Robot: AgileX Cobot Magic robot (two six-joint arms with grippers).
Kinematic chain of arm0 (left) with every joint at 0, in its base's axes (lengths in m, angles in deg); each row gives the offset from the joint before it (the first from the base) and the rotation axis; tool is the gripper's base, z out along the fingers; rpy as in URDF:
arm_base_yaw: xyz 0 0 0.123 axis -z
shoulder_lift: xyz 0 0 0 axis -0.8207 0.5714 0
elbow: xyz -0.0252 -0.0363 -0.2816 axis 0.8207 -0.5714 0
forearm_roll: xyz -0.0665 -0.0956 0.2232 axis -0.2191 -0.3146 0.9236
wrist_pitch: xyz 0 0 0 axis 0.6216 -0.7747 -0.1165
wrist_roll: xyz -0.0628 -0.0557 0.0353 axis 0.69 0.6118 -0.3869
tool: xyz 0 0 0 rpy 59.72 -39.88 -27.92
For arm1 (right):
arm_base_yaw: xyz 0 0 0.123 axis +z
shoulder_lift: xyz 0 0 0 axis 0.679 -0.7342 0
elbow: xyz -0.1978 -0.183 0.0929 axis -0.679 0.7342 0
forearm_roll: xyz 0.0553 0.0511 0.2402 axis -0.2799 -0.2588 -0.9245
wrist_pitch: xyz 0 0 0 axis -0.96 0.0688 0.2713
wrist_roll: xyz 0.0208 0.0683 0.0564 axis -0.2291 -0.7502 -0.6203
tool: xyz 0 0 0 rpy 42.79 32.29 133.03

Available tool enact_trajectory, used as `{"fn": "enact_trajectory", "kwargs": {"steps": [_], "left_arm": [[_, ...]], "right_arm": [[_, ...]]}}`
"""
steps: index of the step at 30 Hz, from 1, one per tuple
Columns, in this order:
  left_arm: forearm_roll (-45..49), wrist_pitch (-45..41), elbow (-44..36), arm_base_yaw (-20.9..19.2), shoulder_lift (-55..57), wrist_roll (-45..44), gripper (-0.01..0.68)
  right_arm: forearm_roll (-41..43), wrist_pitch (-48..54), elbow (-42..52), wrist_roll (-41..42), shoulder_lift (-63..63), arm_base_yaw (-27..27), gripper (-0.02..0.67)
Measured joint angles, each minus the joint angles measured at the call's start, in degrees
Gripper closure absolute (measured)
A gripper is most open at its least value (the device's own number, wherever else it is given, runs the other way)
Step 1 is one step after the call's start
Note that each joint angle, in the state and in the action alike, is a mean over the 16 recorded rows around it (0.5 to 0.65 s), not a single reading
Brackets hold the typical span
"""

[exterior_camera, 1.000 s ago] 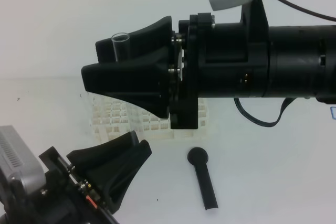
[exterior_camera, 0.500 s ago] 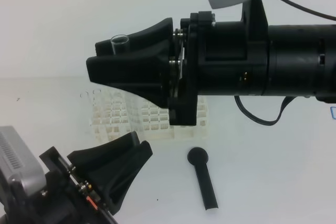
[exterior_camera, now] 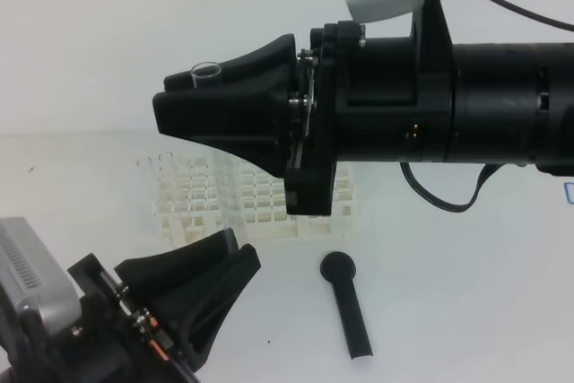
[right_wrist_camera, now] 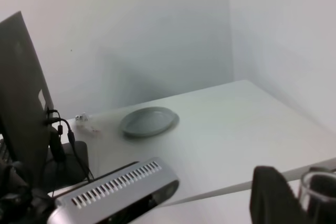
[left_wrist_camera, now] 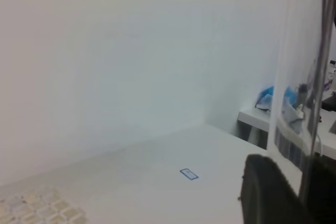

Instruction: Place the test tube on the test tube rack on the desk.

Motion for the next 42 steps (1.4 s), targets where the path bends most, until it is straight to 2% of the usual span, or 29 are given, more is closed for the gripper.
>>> {"fn": "enact_trajectory", "kwargs": {"steps": [7, 11, 14, 23, 27, 33, 42], "left_arm": [[0.0, -7.2, 0.0, 0.0, -5.2, -3.1, 0.411], [0.0, -14.6, 0.0, 0.0, -10.7, -4.9, 0.393], [0.0, -21.7, 0.0, 0.0, -15.8, -6.0, 0.424], [-1.9, -42.0, 0.0, 0.0, -29.5, -6.3, 0.597], [-3.6, -48.7, 0.0, 0.0, -33.1, -5.5, 0.651], [-6.2, -54.1, 0.0, 0.0, -35.6, -3.8, 0.671], [-7.2, -56.8, 0.0, 0.0, -36.1, -1.9, 0.673]], "right_arm": [[0.0, -1.2, -0.1, 1.6, 0.0, 0.0, 0.531], [-0.1, -3.5, -0.4, 2.7, 0.0, 0.1, 0.531], [-0.2, -5.7, -0.6, 3.6, 0.0, 0.1, 0.531], [-0.4, -11.5, -1.1, 6.4, 0.0, 0.1, 0.532], [-0.5, -12.5, -1.1, 7.5, 0.0, 0.1, 0.532], [-0.6, -12.9, -1.1, 8.6, 0.0, 0.1, 0.532], [-0.7, -12.9, -1.1, 8.9, 0.0, 0.1, 0.532]]}}
